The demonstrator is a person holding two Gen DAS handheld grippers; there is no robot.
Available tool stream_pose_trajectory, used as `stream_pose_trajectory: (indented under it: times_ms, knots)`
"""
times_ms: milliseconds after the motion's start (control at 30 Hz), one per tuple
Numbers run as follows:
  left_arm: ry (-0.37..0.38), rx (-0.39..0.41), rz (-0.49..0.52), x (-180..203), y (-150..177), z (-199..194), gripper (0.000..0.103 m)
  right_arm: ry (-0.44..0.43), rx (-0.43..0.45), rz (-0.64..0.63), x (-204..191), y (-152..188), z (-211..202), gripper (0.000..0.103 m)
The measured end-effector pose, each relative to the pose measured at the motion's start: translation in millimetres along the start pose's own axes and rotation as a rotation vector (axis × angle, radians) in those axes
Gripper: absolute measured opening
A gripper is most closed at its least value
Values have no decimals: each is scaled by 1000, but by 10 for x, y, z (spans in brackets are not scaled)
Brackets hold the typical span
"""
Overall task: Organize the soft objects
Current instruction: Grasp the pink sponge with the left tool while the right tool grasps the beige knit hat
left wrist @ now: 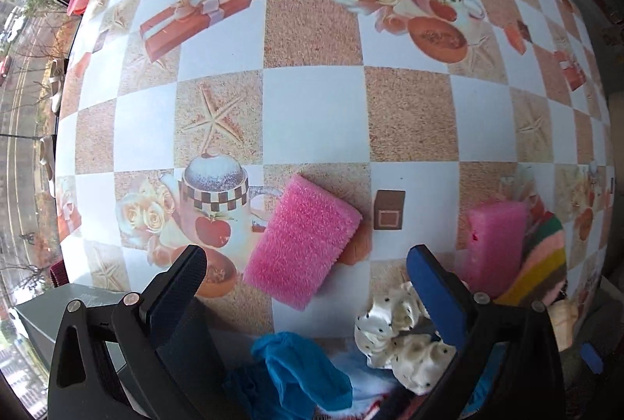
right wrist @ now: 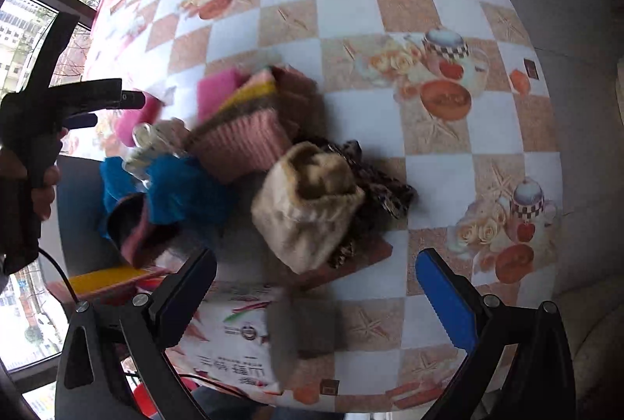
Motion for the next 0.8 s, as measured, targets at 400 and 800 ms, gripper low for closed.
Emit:
stream_pose_trajectory:
  times_ms: [400,800]
  knots:
    - [-3,-37,1,212,-40,361,103,152,-37,-238,-327,-262,486,103]
    - [36,-31,48,370,-146,167,50,86,-83,-138,-147,-346,599,31]
Point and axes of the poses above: each gripper's, at about its wrist camera, not at the fingertips, and z roughly the way its jaws point, x to its right, y to its underside, the point moved 1 cm from there along z, roughly the way its jaws point, and after that the axes turned 14 degrees about -y, right-handed, at the moved point
